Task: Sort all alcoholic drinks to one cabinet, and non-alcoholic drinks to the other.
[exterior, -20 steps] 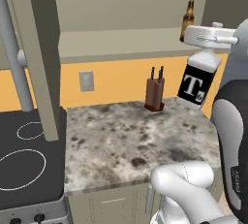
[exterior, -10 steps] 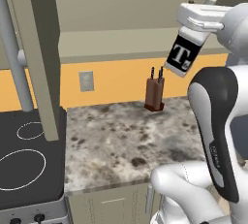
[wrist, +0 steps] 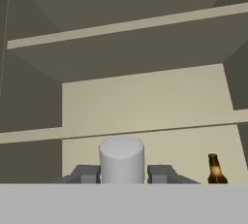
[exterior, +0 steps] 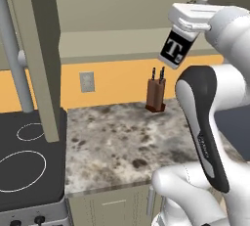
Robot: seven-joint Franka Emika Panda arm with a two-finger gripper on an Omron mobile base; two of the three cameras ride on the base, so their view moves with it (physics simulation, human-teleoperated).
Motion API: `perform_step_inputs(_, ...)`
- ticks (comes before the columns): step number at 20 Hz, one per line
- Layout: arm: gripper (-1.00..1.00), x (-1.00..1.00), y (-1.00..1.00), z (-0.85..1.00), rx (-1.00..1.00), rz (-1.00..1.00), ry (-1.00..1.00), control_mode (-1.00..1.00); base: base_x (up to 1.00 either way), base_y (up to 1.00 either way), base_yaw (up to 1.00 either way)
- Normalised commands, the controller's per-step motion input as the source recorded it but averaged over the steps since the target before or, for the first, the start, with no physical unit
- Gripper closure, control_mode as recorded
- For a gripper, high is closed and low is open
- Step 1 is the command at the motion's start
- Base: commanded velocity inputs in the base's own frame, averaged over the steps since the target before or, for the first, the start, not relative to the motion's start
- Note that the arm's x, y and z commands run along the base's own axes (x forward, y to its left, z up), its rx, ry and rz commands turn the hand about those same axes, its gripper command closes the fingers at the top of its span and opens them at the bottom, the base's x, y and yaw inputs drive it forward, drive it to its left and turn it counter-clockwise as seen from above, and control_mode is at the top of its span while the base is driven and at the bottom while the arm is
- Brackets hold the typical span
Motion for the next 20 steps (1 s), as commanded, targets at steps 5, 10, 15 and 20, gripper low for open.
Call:
perform_step_inputs(5, 1.00, 0.34, 0.02, -0.04, 0.00, 0.00, 0.00, -1.00, 0.00, 0.00, 0.00)
perform_step_inputs(10, 1.00, 0.44, 0.06, 0.00, 0.00, 0.00, 0.00, -1.00, 0.00, 0.00, 0.00)
perform_step_inputs(15, 1.00, 0.39, 0.04, 0.00, 0.00, 0.00, 0.00, -1.00, 0.00, 0.00, 0.00)
perform_step_inputs(20, 1.00, 0.41, 0.10, 0.00, 0.00, 0.00, 0.00, -1.00, 0.00, 0.00, 0.00)
